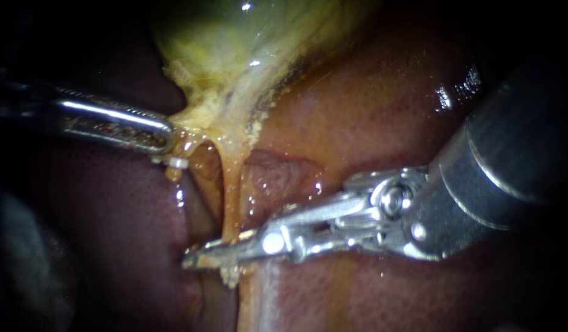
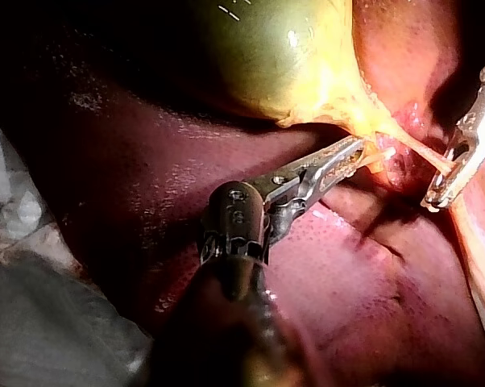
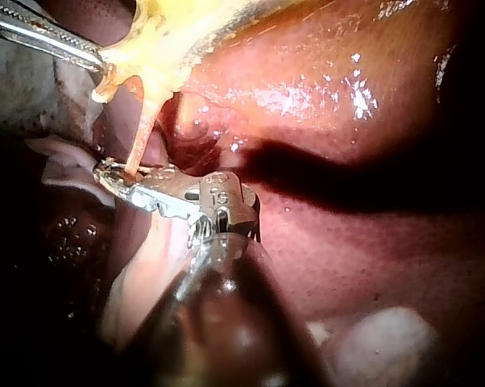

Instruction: Going back first clip right tube

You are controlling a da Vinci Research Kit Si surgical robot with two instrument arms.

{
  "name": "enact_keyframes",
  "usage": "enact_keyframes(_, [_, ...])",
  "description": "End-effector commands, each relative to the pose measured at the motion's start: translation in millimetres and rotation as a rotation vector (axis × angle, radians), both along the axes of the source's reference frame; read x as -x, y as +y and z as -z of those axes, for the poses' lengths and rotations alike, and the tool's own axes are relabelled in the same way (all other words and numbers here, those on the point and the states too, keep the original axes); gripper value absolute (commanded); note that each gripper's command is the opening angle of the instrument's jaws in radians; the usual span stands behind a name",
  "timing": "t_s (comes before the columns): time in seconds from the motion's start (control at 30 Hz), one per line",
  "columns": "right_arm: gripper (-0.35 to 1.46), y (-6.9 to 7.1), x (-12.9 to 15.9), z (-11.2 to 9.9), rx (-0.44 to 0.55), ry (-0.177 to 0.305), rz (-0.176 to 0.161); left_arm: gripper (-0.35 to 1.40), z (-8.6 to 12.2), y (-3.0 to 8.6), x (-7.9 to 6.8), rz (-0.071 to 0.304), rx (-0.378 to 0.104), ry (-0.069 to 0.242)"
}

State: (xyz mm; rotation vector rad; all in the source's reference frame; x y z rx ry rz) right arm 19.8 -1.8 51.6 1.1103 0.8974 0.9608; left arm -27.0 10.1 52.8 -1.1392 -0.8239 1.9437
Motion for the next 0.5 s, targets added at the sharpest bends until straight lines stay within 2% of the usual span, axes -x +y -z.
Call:
enact_keyframes(0.03, [-0.35,-0.1,0.0,-0.2,-0.001,0.000,0.011,-0.35,0.0,0.0,0.0,0.000,0.000,0.000])
enact_keyframes(0.07, [-0.35,-0.2,0.0,-0.4,0.019,0.026,0.028,-0.35,0.0,0.0,0.0,0.000,0.000,0.000])
enact_keyframes(0.1, [-0.26,-0.3,0.0,-0.6,0.066,0.053,0.045,-0.35,0.0,0.0,0.0,0.000,0.000,0.000])
enact_keyframes(0.13, [-0.08,-0.6,-0.1,-0.9,0.132,0.081,0.057,-0.35,0.0,0.0,0.0,0.000,0.000,0.000])
enact_keyframes(0.2, [0.27,-1.1,-0.4,-1.5,0.195,0.110,0.073,-0.35,0.0,0.0,0.0,0.000,0.000,0.000])
enact_keyframes(0.3, [0.42,-1.5,-0.8,-2.4,0.205,0.112,0.078,-0.35,0.0,0.0,0.0,0.000,0.000,0.000])
enact_keyframes(0.43, [0.46,-1.5,-0.9,-3.8,0.281,0.136,0.093,-0.35,0.0,0.0,0.0,0.000,0.000,0.000])
enact_keyframes(0.5, [0.48,-1.2,-0.7,-4.6,0.322,0.138,0.084,-0.35,0.0,0.0,0.0,0.000,0.000,0.000])
